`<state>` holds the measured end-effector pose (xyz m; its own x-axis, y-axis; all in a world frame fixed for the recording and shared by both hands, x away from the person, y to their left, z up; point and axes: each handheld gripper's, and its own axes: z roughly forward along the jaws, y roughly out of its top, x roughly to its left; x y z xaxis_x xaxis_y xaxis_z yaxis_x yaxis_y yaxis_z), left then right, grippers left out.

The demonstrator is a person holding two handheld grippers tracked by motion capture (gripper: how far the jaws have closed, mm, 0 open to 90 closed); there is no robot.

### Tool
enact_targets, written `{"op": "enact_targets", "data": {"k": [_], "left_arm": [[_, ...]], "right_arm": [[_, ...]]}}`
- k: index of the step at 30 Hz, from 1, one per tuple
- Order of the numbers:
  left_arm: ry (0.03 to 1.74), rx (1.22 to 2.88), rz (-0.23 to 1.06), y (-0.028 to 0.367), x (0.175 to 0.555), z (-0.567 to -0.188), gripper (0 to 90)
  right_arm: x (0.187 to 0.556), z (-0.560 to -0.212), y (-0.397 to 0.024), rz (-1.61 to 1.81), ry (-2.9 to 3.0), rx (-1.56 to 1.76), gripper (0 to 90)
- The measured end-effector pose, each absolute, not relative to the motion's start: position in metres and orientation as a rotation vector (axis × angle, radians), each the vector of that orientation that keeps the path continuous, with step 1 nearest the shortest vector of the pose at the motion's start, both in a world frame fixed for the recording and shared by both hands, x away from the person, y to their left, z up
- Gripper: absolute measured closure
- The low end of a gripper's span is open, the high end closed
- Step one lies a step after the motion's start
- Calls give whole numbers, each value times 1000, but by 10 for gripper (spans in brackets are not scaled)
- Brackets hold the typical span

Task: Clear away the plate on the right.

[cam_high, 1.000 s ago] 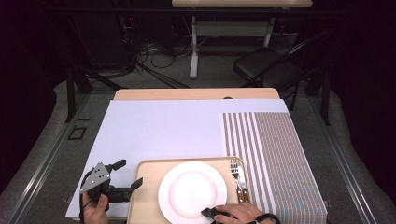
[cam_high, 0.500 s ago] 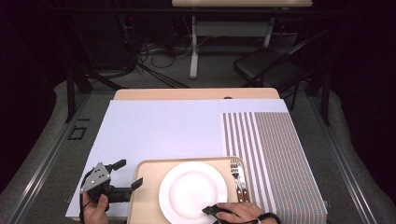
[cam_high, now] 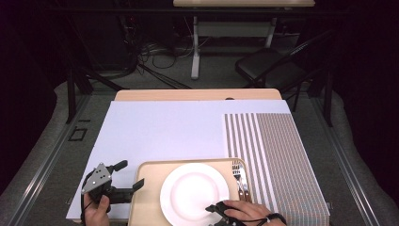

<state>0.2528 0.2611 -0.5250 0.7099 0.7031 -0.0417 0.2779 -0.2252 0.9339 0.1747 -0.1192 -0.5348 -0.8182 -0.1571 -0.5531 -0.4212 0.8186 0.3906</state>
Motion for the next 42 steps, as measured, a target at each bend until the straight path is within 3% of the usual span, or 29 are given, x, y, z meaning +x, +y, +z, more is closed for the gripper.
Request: {"op": "enact_targets", "data": {"k": [18,31,42], "left_arm": [[767,1809,469,260,254,-525,82],[772,1799,471,260,255,-526,82],[775,1803,474,261,254,-525,82]], "right_arm": [[182,-525,-136,714,2547,-297,431],[202,-501,-174,957,2607,-35,321],[239,-504,-215,1028,2396,481,189]]}}
